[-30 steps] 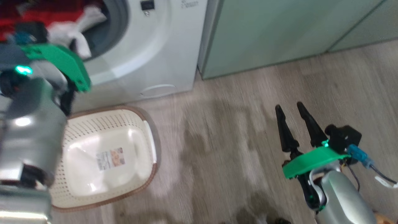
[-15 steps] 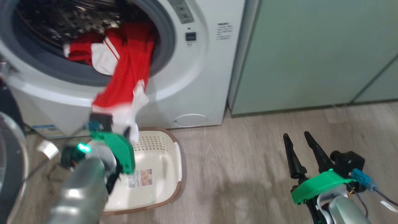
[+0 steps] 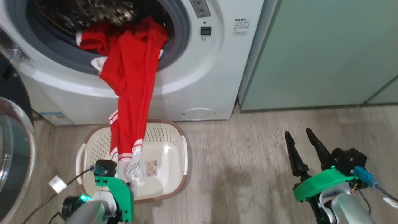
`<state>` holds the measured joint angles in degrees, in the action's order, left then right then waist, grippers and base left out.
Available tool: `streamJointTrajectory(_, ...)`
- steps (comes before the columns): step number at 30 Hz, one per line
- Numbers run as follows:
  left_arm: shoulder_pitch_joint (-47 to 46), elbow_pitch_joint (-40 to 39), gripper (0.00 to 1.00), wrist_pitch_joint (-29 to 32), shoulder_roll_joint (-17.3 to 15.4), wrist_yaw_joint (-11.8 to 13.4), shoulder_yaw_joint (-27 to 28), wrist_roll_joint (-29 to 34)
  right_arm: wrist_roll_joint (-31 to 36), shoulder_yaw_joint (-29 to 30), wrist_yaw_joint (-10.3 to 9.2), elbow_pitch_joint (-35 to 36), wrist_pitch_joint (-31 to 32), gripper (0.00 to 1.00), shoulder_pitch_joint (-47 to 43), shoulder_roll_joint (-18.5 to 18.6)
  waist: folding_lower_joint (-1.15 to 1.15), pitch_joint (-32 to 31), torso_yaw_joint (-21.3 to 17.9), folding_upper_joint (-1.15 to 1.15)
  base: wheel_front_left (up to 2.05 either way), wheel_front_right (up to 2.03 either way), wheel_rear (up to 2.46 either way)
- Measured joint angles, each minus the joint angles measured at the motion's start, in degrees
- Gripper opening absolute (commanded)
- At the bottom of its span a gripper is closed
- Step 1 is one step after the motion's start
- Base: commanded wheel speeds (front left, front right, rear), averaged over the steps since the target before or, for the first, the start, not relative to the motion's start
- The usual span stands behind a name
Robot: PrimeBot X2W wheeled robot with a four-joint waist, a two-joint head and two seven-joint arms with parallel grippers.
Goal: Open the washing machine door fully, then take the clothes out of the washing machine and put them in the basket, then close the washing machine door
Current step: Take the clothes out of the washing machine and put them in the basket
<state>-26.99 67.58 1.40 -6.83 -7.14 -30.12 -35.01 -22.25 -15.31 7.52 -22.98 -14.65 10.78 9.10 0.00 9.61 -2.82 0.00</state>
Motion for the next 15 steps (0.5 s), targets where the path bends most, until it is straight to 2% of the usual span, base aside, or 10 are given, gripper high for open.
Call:
streamJointTrajectory(5,-1.76,3.26,0.0,3.78,-0.14,0.0,0.25,-2.2,0.0,0.04,0.0,0.4,0.0,1.0,2.07,0.18,0.0,3.69,-0.91,0.0,0.0,0.0,0.0)
streamJointTrajectory(9,-4.55,4.36,0.0,4.14,-0.67,0.24,1.27,-2.92,0.01,0.05,0.0,1.02,0.0,1.0,4.31,0.18,0.0,6.6,-1.54,0.0,0.0,0.0,0.0)
streamJointTrajectory(15,-10.77,5.48,0.0,3.16,-1.34,2.4,3.39,-4.53,0.01,0.36,0.0,1.68,0.0,1.0,7.81,0.15,0.0,12.87,-2.93,0.0,0.0,0.0,0.0)
